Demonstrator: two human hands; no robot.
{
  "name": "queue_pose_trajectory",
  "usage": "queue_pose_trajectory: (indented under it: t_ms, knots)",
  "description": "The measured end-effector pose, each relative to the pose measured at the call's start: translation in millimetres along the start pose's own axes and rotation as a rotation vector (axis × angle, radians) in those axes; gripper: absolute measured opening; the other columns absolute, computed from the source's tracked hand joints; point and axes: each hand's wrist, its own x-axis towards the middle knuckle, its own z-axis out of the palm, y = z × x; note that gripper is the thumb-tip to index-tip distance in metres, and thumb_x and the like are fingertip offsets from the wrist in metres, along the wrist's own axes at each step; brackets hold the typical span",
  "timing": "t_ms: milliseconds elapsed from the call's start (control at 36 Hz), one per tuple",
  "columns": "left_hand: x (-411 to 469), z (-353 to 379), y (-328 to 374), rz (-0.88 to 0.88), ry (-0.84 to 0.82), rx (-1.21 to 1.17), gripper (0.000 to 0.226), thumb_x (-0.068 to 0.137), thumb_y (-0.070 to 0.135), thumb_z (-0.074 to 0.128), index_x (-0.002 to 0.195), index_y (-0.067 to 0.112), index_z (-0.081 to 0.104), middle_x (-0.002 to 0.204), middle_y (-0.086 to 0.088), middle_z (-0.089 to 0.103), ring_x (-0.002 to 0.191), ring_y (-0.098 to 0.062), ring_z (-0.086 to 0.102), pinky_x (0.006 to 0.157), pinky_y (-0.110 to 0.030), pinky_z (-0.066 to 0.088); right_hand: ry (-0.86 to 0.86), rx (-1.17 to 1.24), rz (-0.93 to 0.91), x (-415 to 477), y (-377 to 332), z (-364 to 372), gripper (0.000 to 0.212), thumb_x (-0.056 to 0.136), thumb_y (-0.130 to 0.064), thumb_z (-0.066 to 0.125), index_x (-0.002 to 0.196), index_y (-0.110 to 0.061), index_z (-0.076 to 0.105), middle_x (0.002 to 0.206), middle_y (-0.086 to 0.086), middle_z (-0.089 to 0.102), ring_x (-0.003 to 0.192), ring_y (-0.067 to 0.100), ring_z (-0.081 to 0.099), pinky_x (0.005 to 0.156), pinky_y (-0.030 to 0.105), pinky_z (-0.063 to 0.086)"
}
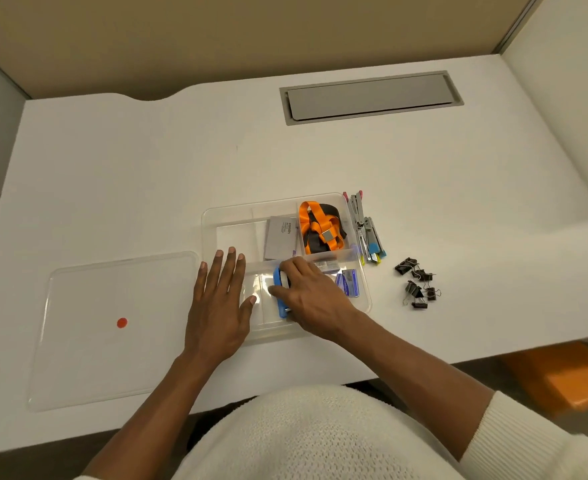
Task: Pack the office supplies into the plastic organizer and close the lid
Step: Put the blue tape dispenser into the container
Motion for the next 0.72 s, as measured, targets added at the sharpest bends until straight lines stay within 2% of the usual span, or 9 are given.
queue_pose_trajectory:
  t_ms: [56, 194, 306, 417, 500, 722]
  knots:
    - [0.2, 0.5, -0.7, -0.002, -0.001, -0.001, 0.076, 0.104, 0.057, 0.034, 0.168, 0.023, 0.009, 0.176, 0.000, 0.000, 0.163, -0.020, -0.004, 0.132, -0.043, -0.007, -0.013, -0.004, -0.012, 0.9, 2.5, 0.1, 0.059, 0.080, -0.030, 0.086, 0.132, -0.015, 0.064, 0.141, 0.022, 0.052, 0.133, 0.038, 0.048, 0.106, 0.049, 0.048]
    - [-0.1, -0.4, 2.0, -0.007, 0.009, -0.013, 0.077, 0.103, 0.057, 0.034, 0.167, 0.022, 0.012, 0.176, -0.001, 0.004, 0.164, -0.022, 0.000, 0.133, -0.049, 0.002, -0.089, 0.055, -0.015, 4.7, 12.1, -7.0, 0.077, 0.078, -0.025, 0.086, 0.144, -0.013, 0.050, 0.149, 0.021, 0.039, 0.134, 0.037, 0.041, 0.106, 0.047, 0.046]
    - [-1.2, -3.3, 2.1, 0.012, 0.016, -0.021, 0.077, 0.102, 0.060, 0.024, 0.167, 0.019, 0.015, 0.176, -0.003, 0.008, 0.163, -0.024, 0.005, 0.132, -0.053, 0.010, -0.104, 0.079, -0.015, 5.8, 11.6, -9.6, 0.075, 0.080, -0.024, 0.085, 0.145, -0.014, 0.048, 0.148, 0.020, 0.040, 0.134, 0.035, 0.040, 0.107, 0.046, 0.046]
    - [-0.3, -5.0, 3.3, 0.008, 0.010, -0.040, 0.084, 0.099, 0.070, 0.009, 0.167, 0.020, 0.016, 0.176, -0.003, 0.009, 0.163, -0.025, 0.006, 0.132, -0.054, 0.011, -0.105, 0.103, -0.020, 2.7, 13.1, -8.5, 0.073, 0.080, -0.024, 0.084, 0.143, -0.014, 0.050, 0.149, 0.019, 0.039, 0.134, 0.034, 0.040, 0.106, 0.046, 0.047]
    - [-0.9, -5.8, 5.7, 0.010, 0.010, -0.046, 0.086, 0.099, 0.071, 0.005, 0.167, 0.020, 0.017, 0.176, -0.003, 0.010, 0.163, -0.025, 0.007, 0.131, -0.055, 0.012, -0.096, 0.147, -0.011, 0.3, 14.9, -9.7, 0.072, 0.079, -0.023, 0.085, 0.142, -0.015, 0.052, 0.148, 0.017, 0.039, 0.135, 0.033, 0.040, 0.105, 0.046, 0.048]
    - [-2.0, -5.1, 9.9, -0.008, 0.029, -0.037, 0.077, 0.101, 0.058, 0.034, 0.167, 0.019, 0.019, 0.175, -0.003, 0.012, 0.163, -0.025, 0.008, 0.132, -0.054, 0.010, -0.138, 0.154, -0.018, 1.4, 18.1, -14.3, 0.071, 0.081, -0.024, 0.083, 0.144, -0.014, 0.052, 0.150, 0.017, 0.038, 0.137, 0.034, 0.038, 0.106, 0.047, 0.048]
